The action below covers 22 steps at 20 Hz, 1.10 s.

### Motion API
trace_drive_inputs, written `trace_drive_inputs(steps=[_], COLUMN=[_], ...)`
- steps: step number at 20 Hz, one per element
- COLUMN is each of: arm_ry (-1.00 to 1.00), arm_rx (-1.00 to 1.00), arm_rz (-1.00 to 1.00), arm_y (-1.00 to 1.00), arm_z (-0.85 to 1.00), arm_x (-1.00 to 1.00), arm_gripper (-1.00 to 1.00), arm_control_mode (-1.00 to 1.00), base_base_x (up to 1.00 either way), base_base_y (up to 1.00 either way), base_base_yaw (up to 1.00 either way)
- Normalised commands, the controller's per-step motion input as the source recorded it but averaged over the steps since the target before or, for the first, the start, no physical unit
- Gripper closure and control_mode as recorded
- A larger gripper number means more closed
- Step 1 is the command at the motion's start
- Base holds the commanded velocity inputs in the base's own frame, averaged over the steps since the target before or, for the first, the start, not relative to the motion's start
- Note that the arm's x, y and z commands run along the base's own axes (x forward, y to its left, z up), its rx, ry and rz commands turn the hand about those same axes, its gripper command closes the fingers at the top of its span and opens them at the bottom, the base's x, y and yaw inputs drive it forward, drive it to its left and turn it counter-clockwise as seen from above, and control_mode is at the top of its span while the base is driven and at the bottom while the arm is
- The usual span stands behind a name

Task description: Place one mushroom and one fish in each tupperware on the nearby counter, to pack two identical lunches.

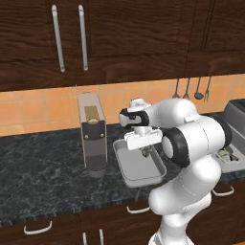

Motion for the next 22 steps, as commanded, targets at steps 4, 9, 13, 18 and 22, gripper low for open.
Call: trace_drive_inputs(steps=[4, 9, 13, 18, 22], arm_ry=[-0.2, -0.34, -0.26, -0.25, -0.12], arm_rx=[0.0, 0.04, 0.01, 0.0, 0.0], arm_rz=[0.0, 0.0, 0.0, 0.0, 0.1], arm_y=[0.0, 0.0, 0.0, 0.04, -0.05], arm_z=[-0.41, -0.58, -0.36, -0.29, -0.22], arm_x=[0.12, -0.01, -0.04, 0.09, 0.26], arm_gripper=[1.0, 1.0, 1.0, 1.0, 1.0], arm_control_mode=[-1.0, -1.0, -1.0, -1.0, -1.0], base_base_x=[0.0, 0.0, 0.0, 0.0, 0.0], base_base_y=[0.0, 0.0, 0.0, 0.0, 0.0], base_base_yaw=[0.0, 0.0, 0.0, 0.0, 0.0])
